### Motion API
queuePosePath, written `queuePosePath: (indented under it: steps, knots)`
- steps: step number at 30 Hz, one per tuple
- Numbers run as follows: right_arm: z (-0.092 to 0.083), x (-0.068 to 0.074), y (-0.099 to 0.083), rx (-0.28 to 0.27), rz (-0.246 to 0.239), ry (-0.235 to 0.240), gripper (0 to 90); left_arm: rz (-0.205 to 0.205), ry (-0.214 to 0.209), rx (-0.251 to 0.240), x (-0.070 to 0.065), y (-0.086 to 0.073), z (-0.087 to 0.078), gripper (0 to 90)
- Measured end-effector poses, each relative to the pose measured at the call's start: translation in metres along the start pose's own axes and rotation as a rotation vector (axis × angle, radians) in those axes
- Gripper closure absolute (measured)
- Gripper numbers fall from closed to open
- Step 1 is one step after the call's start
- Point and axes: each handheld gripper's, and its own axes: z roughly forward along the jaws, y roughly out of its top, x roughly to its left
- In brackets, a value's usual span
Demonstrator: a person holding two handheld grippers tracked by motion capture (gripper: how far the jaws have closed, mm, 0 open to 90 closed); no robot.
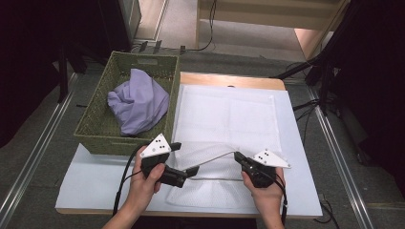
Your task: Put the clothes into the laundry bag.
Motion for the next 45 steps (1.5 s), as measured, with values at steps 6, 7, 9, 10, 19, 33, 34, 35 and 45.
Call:
queuePosePath:
  steps: [6, 7, 9, 10, 19, 33, 34, 35, 45]
  knots:
    - [0.0, 0.0, 0.0, 0.001, -0.001, 0.001, 89.7, 0.003, 0.026, -0.009, 0.009, 0.008, -0.004, 0.0]
    - [0.0, 0.0, 0.0, 0.001, -0.001, 0.001, 89.7, 0.004, 0.029, -0.011, 0.01, 0.009, -0.004, 0.0]
    - [0.0, 0.0, 0.0, 0.0, 0.0, 0.003, 89.7, 0.007, 0.035, -0.013, 0.012, 0.012, -0.006, 0.0]
    - [0.0, -0.001, 0.0, 0.002, 0.001, 0.004, 89.7, 0.008, 0.039, -0.014, 0.013, 0.013, -0.006, 0.0]
    - [0.0, -0.001, -0.001, 0.001, 0.001, 0.005, 89.7, -0.003, 0.081, -0.03, 0.029, 0.023, -0.013, 0.0]
    - [0.001, -0.002, -0.001, 0.003, 0.003, 0.004, 89.7, -0.033, 0.193, -0.042, 0.067, 0.034, -0.025, 0.0]
    - [0.001, -0.001, -0.001, 0.005, 0.004, 0.004, 89.7, -0.033, 0.2, -0.038, 0.07, 0.035, -0.025, 0.0]
    - [0.001, -0.002, -0.001, 0.005, 0.0, 0.004, 89.7, -0.035, 0.208, -0.039, 0.073, 0.036, -0.025, 0.0]
    - [0.0, -0.003, -0.002, 0.005, 0.001, 0.004, 89.7, -0.077, 0.272, -0.021, 0.11, 0.048, -0.023, 0.0]
